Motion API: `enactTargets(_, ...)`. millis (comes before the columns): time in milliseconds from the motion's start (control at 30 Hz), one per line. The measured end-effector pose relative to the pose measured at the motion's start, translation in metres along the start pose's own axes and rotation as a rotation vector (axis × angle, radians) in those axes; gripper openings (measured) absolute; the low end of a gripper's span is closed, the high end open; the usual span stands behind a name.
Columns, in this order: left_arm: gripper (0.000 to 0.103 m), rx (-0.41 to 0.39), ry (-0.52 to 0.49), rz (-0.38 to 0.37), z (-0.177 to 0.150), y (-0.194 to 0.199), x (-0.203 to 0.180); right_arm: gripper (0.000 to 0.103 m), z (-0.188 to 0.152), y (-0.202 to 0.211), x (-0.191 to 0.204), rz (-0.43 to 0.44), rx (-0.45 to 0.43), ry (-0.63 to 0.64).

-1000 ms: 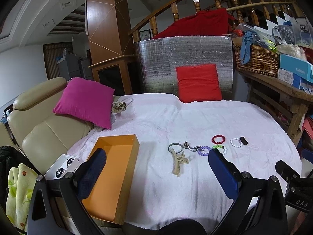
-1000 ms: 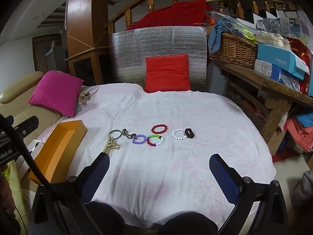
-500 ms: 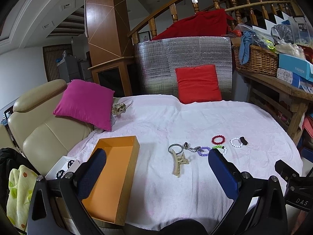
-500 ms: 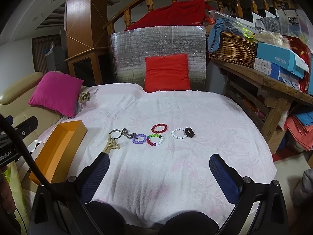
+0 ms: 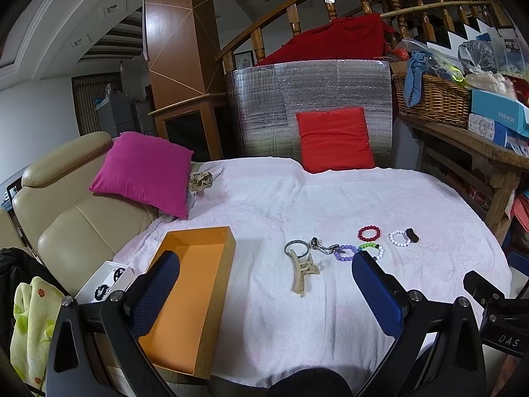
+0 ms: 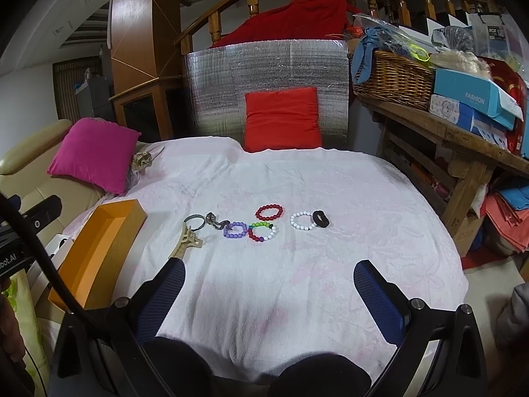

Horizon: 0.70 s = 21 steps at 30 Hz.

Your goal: Organize jewelry

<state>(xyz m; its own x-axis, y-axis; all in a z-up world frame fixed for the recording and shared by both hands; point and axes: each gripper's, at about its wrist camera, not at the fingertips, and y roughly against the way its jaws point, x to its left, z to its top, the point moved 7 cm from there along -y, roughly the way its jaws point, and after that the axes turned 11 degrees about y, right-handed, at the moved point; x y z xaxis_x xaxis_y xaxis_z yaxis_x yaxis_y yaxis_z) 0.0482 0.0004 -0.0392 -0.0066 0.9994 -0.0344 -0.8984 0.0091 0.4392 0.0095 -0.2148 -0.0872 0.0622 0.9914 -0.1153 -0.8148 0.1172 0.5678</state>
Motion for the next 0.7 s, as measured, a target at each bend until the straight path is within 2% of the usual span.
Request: enactTargets(700, 0.103, 0.008, 0.002, 0.001, -0.0043, -0.0021, 0.0033, 0.103, -0.0060, -0.0056, 0.0047, 0.011, 0.020, 0.003)
